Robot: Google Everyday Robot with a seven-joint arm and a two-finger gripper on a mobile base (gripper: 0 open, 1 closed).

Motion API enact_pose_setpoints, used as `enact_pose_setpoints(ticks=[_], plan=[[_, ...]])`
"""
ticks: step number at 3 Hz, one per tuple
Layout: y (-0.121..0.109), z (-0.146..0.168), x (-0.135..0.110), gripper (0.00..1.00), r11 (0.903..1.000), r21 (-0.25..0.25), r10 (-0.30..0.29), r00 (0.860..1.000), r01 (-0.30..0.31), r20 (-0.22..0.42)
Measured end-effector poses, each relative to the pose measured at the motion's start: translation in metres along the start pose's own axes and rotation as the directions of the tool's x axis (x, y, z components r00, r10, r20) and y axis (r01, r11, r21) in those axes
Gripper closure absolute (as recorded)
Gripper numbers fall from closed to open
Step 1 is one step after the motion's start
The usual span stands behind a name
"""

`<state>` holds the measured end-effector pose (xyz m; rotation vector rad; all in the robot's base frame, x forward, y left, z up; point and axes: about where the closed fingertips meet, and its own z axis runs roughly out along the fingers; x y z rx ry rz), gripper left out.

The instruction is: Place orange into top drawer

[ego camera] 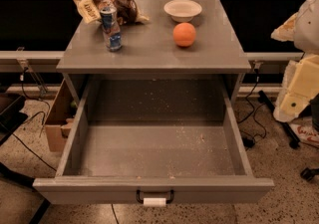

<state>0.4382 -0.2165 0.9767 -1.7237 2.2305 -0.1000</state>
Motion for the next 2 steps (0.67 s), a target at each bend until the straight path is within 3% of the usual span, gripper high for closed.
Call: enact_pose_setpoints(ticks=[1,2], plan=[[-0.001,0.001,-0.001,0.00,1.0000,0.001,-0.001,1.000,0.001,0.004],[-0.048,0.039,-0.041,0.00,0.9988,0.035,-0.040,0.981,0.034,0.190]])
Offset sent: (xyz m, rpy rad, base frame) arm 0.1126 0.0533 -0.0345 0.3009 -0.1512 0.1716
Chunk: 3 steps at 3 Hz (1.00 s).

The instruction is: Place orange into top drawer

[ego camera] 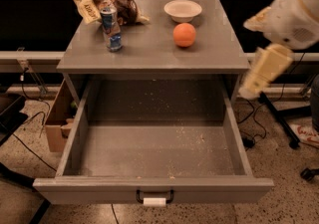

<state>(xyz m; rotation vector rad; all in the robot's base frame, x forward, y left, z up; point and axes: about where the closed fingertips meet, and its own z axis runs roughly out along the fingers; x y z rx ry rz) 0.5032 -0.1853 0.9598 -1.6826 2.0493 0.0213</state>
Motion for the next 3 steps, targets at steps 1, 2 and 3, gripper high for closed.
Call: enact_pose_setpoints(ticks=[1,2,3], plan=[[-0.061,0.042,-0.031,0.00,0.9980,0.053,0.026,0.986,-0.035,0.165],[-0.141,0.089,-0.060,0.00,0.9759,0.098,0.154,0.934,-0.195,0.321],[-0.185,0.122,-0.066,0.00,0.9445,0.071,0.272,0.885,-0.321,0.377]])
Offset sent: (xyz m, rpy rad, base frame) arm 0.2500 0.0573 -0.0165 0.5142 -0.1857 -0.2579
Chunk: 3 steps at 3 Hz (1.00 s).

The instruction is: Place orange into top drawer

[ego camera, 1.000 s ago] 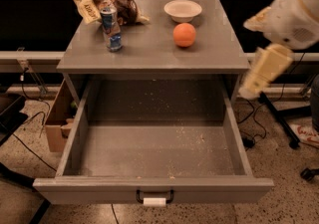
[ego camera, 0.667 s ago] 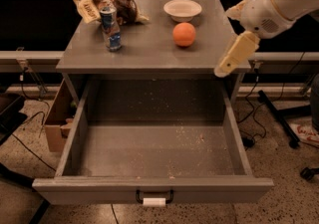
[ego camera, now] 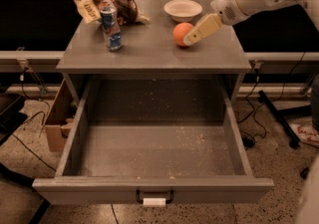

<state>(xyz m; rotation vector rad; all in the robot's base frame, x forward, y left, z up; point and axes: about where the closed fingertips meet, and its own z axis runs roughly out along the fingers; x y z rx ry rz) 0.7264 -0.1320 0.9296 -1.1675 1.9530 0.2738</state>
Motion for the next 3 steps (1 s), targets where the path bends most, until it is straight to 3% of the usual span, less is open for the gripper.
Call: enact_pose_setpoints(ticks=[1,3], plan=[[-0.015,0.034,-0.006,0.00,0.9964,-0.022,0.083,0.996,-0.082,0.038],[-0.024,0.080,-0.009,0.00,0.9843,-0.041,0.174,0.983,-0.172,0.055]])
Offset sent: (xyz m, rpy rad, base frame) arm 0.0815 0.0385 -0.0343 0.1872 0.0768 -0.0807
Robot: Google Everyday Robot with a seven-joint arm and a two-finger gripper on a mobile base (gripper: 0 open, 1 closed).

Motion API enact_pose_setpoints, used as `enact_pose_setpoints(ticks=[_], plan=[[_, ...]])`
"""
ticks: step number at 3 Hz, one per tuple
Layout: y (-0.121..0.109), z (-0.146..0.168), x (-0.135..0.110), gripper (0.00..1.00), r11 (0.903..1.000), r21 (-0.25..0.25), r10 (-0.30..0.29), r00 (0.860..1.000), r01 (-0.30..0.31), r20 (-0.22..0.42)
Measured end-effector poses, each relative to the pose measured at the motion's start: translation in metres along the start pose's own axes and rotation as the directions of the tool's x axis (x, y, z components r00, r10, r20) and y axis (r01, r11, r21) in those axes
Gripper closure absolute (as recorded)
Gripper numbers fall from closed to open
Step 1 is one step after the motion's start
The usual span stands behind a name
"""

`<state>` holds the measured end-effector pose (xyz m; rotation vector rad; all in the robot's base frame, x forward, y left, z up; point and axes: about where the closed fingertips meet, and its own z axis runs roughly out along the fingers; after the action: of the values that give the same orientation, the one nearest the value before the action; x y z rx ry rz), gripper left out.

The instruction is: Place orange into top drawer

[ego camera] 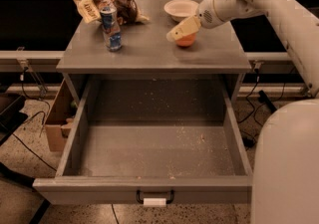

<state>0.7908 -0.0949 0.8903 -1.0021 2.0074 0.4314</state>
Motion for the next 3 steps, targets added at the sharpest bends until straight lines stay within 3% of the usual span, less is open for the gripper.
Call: enact_pose_setpoints(ticks=[1,3], plan=[[0.0060,0.0136,0.0099,0.26,0.9993,0.014,0.035,0.999,-0.034,-0.036],[0.0148,0.0203,0.0158,0.72,0.9990,0.019,0.042,0.997,-0.041,-0.067]])
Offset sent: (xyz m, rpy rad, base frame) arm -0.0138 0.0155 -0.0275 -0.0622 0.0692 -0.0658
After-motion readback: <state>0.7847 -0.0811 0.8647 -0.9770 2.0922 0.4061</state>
